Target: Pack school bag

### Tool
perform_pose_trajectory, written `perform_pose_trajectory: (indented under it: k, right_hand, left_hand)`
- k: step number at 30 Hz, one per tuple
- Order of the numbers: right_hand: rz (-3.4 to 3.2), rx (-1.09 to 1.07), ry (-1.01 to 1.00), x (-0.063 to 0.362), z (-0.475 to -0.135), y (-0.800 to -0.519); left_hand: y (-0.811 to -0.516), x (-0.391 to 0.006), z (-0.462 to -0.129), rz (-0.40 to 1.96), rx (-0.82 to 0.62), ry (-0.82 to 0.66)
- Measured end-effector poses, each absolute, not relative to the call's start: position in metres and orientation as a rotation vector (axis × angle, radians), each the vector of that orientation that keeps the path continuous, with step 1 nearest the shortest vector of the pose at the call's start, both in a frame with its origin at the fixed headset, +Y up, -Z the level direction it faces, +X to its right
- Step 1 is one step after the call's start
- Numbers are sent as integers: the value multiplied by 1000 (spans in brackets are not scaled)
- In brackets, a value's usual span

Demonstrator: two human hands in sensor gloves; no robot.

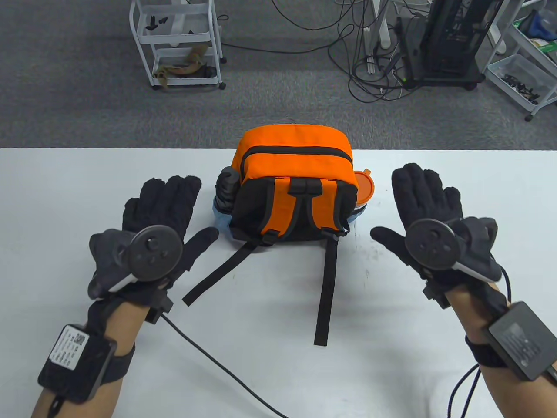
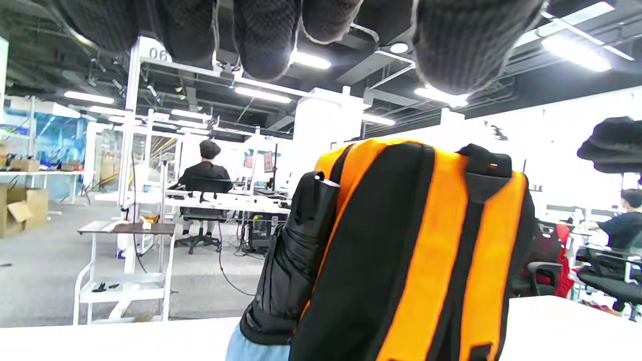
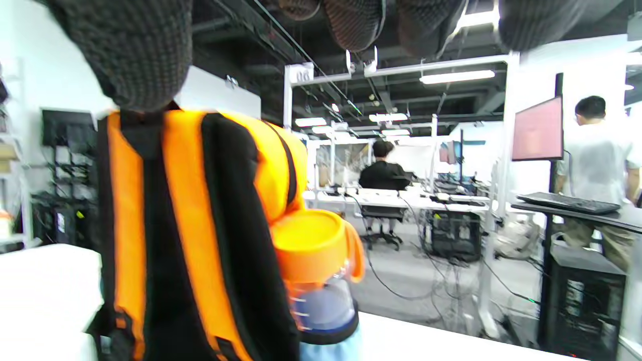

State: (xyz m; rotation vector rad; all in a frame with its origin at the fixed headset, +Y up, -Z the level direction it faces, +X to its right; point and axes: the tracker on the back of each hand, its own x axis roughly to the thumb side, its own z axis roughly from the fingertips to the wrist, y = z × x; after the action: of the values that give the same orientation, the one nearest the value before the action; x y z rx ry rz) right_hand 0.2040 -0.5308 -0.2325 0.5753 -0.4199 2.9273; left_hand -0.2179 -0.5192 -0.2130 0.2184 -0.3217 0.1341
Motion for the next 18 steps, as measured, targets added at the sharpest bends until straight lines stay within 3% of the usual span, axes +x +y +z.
perform_pose_trajectory:
  k: [6,11,18]
  right_hand:
    - [2853,633,-430,203,-188,-579]
    - [2849,617,-339,194,-166,-629]
    - [2922,630,-295,190,-159,-677]
  left_hand:
    - [-556,-207,-168,-7,233,-345]
    - [-609,-198,-152,40,267,-385]
    - [-659,-195,-145,-46,83,-343]
